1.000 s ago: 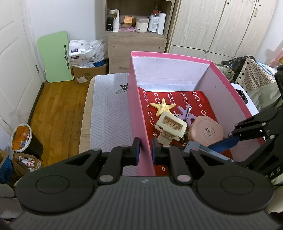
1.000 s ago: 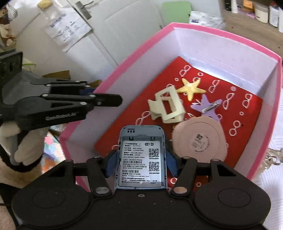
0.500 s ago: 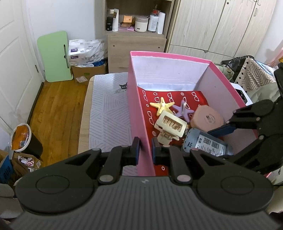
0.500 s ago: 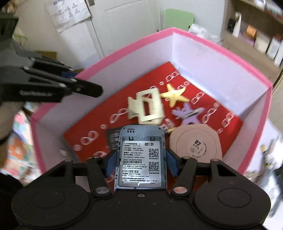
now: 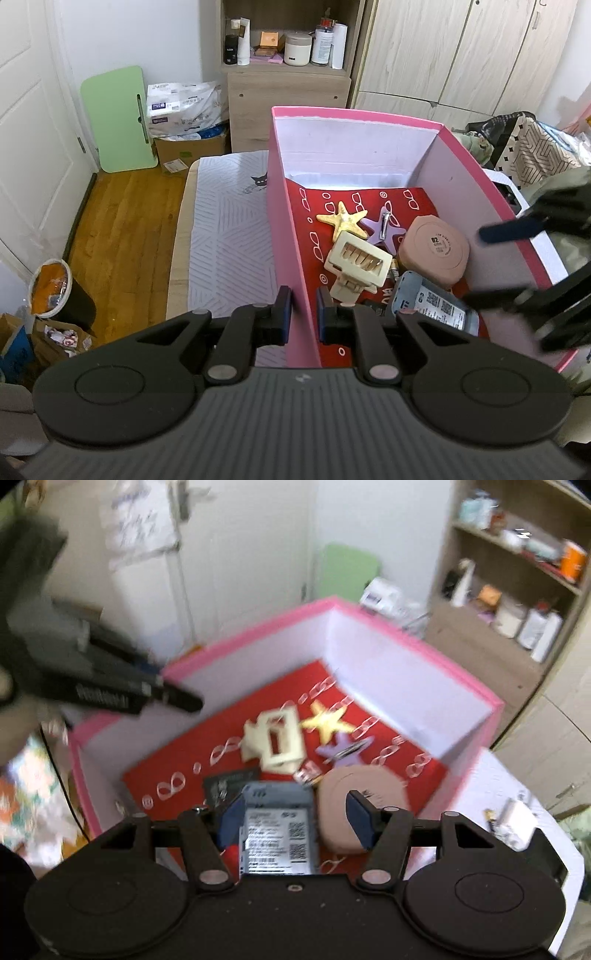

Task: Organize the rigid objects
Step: 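Carry the grey battery cover into the pink box and release it, then grasp the grey router with the right gripper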

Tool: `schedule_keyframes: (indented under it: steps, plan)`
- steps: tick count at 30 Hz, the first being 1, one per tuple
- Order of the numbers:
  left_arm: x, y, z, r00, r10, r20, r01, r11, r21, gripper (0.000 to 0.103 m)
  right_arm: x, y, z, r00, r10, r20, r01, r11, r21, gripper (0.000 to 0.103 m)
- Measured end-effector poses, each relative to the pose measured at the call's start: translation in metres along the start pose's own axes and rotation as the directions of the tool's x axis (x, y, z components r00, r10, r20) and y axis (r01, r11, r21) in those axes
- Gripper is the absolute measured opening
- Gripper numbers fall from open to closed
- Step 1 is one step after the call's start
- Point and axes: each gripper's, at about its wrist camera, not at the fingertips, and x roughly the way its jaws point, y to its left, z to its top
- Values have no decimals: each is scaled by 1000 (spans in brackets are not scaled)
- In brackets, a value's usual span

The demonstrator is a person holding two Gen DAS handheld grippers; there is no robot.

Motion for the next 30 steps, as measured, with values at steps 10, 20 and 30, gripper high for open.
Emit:
schedule_keyframes:
  steps: [10, 20, 30]
  plan:
    - [-1, -4, 4, 1000, 11, -16, -11, 1000, 7, 13, -69, -62, -42, 952, -132, 278, 87, 982, 168, 71]
    - [-1, -5, 6, 999, 23, -24, -23, 1000, -9, 13, -47, -128, -101, 943, -288, 164, 193, 880, 433, 82]
    - [-1, -6, 7, 999, 31, -31, -32, 999, -15, 13, -4, -170, -139, 933, -325, 154, 141, 725, 674, 92]
